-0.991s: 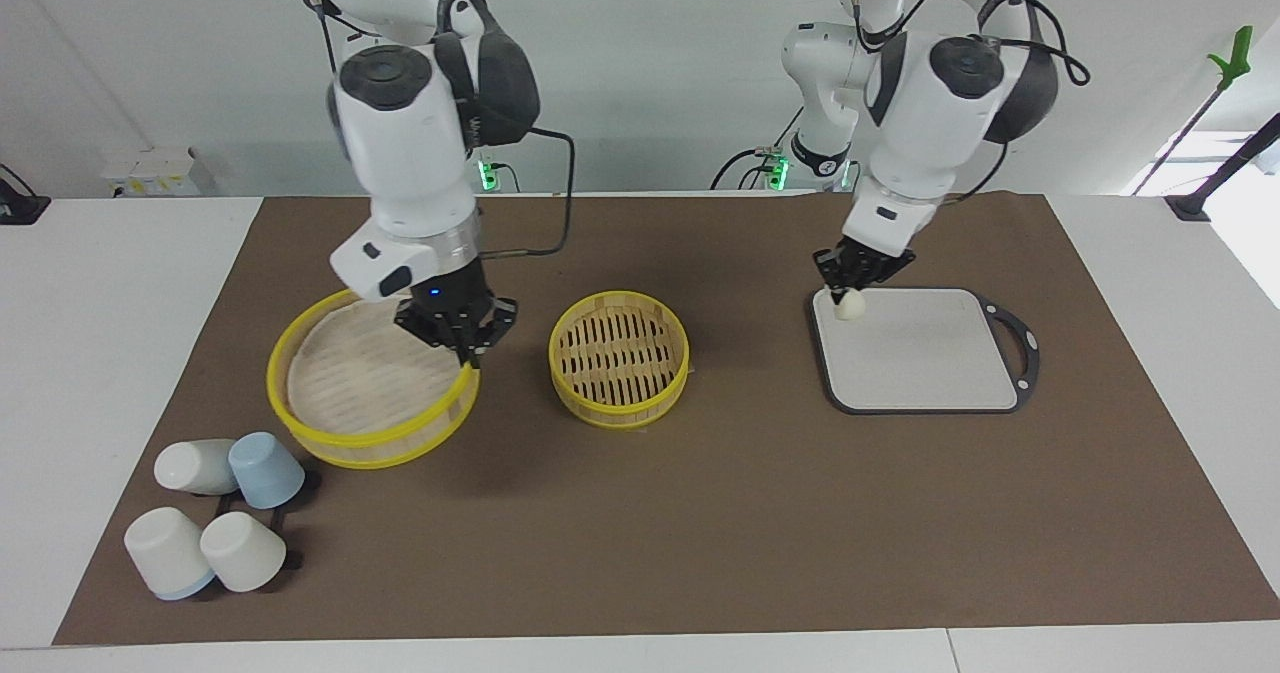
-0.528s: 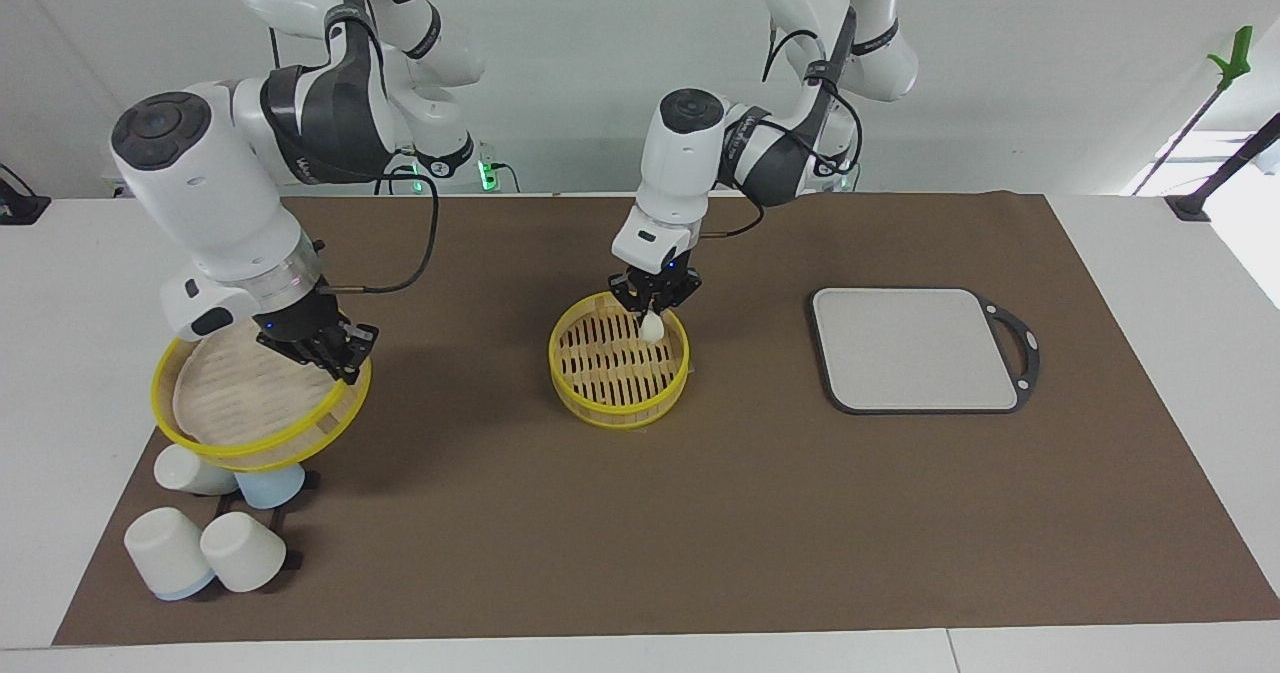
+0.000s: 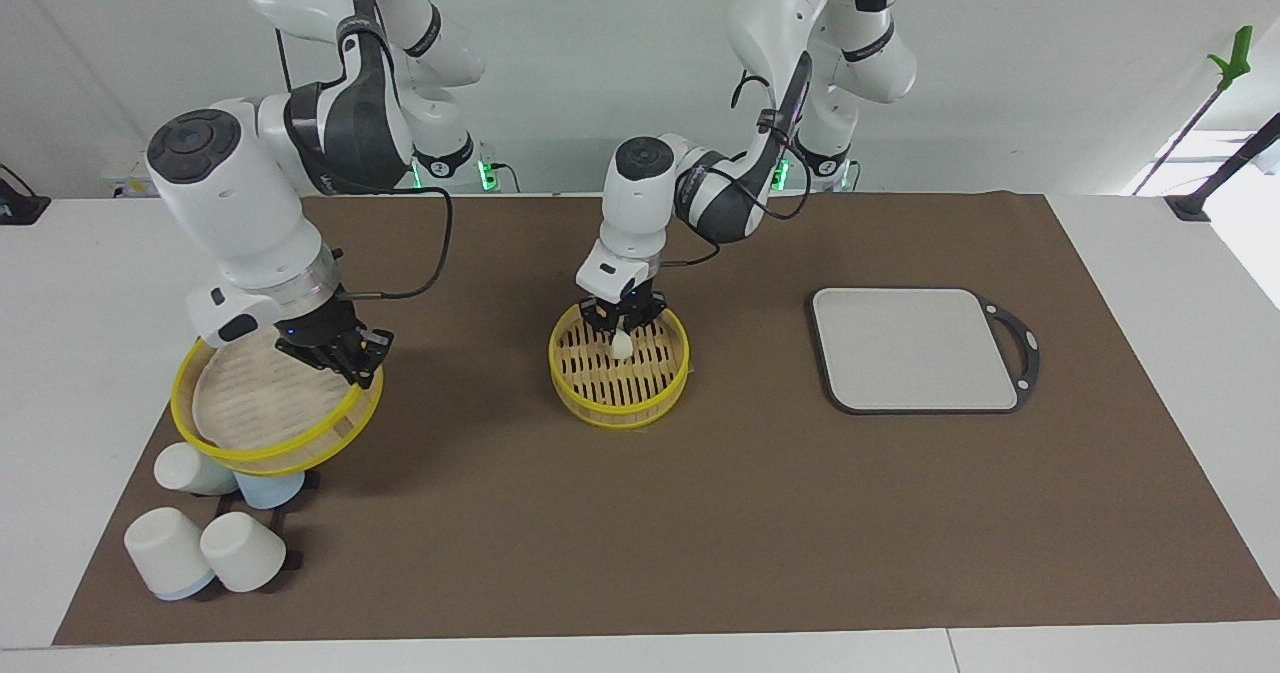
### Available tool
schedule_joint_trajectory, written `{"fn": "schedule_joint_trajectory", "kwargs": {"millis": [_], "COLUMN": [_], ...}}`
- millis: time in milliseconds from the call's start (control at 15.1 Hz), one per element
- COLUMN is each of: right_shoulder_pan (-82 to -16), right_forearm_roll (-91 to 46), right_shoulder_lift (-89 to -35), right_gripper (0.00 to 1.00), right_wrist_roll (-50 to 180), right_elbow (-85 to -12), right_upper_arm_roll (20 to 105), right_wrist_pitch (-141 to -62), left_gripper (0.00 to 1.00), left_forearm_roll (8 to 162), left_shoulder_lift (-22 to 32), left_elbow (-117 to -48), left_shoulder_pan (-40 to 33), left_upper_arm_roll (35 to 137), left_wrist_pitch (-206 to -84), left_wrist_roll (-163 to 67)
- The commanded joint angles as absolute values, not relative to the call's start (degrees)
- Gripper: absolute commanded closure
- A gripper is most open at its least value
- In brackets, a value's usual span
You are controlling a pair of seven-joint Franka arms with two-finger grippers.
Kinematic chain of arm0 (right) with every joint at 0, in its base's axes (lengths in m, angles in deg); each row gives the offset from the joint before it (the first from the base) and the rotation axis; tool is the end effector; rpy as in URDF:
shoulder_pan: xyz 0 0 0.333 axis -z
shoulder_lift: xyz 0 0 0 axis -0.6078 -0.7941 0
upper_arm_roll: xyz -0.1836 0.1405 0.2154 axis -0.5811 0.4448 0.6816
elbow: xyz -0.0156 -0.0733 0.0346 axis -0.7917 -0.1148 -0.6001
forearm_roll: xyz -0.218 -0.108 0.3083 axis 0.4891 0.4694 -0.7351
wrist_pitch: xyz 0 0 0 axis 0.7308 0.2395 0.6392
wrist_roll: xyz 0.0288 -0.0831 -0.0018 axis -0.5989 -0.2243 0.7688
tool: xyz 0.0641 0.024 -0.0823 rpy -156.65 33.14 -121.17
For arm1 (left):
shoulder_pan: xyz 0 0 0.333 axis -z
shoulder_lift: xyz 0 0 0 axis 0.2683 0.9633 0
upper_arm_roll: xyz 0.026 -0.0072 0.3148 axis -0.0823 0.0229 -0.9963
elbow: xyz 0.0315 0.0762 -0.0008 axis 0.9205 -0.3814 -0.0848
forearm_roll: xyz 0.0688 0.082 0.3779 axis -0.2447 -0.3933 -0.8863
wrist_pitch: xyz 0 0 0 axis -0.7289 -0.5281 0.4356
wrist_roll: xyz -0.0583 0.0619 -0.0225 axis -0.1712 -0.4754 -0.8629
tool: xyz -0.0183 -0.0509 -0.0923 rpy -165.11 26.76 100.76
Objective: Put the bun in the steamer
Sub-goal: 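Carry the bun over the open steamer and release it with the left gripper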
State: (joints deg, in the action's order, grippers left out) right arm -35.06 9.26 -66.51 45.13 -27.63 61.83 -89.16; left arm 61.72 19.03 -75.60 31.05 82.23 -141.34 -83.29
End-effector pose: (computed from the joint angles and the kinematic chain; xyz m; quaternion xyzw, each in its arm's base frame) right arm 0.6677 0.0384 0.5036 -0.9974 0.0664 -0.0239 0.0146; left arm 0.4633 -0.4778 0.3363 0.9955 0.0547 0.0423 0.0645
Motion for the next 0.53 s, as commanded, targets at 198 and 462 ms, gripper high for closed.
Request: {"fn": "schedule_joint_trajectory", "kwargs": {"millis": [198,462], "right_shoulder_pan": [-35.14,-35.14], "right_forearm_roll": [8.27,8.36], "right_shoulder_lift": [-64.26,-64.26], "right_gripper": [1.0,1.0], "right_wrist_roll": [45.83,46.18], "right_elbow": [-30.11,-30.02], "right_upper_arm_roll": [61.94,62.03], "right_wrist_pitch": [-90.36,-90.71], "left_gripper": [0.0,0.0], "left_forearm_roll": [60.71,61.06], "left_shoulder_lift": [19.01,14.63], "left_elbow": [-75.0,-75.0], "left_shoulder_pan": [31.55,29.09], "left_upper_arm_roll": [80.88,80.8], "left_wrist_pitch": [-141.28,-136.29], "left_wrist_roll": [-86.16,-85.98]}}
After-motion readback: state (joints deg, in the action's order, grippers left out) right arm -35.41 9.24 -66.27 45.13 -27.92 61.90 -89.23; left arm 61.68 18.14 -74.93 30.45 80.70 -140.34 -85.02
